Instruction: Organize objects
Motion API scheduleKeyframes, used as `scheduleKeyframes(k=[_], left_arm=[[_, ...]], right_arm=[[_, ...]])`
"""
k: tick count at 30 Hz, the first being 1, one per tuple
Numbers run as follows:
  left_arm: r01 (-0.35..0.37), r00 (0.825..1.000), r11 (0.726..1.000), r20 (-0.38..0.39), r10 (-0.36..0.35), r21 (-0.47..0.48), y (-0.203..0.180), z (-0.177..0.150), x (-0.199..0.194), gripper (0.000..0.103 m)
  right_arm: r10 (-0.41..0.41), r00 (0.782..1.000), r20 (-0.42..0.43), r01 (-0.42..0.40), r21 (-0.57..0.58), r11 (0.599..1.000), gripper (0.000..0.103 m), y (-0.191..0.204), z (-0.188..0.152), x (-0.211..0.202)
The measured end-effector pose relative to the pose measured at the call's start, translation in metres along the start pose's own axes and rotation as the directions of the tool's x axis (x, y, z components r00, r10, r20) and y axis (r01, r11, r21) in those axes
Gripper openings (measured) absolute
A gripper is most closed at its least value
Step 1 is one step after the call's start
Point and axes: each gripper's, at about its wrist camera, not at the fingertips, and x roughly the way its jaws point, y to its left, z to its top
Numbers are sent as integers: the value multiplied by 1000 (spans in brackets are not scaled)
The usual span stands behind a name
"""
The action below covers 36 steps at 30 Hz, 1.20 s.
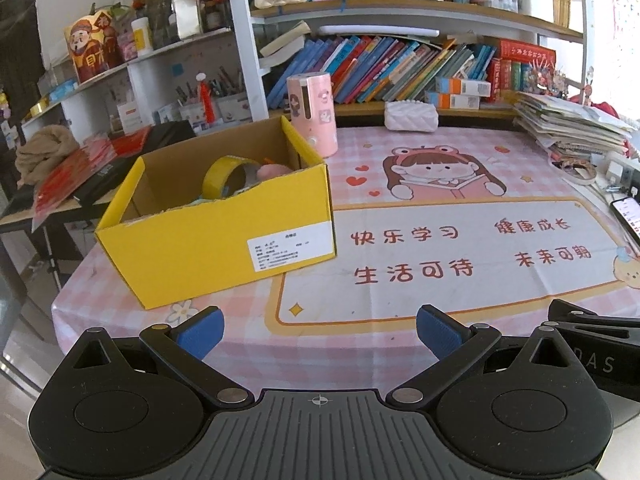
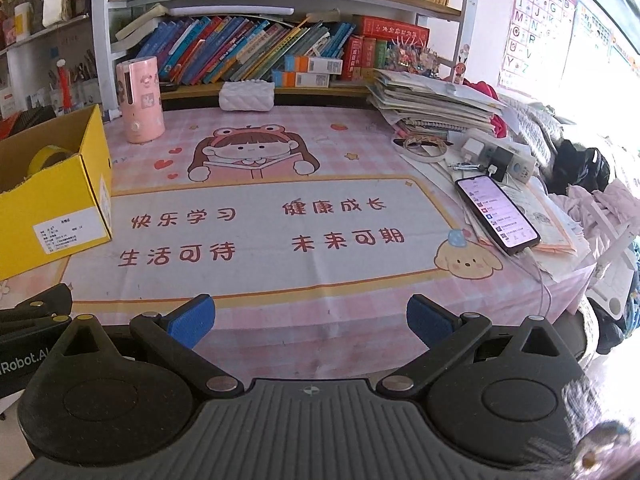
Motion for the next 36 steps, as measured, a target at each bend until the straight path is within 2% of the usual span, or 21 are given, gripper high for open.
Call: scheduleKeyframes(k=[36], left_arm=[[3,999,1000,-44,-4,-28,11,2,19,103]], right_arm=[[-37,999,-14,36,-46,998,101,15,-1,9]])
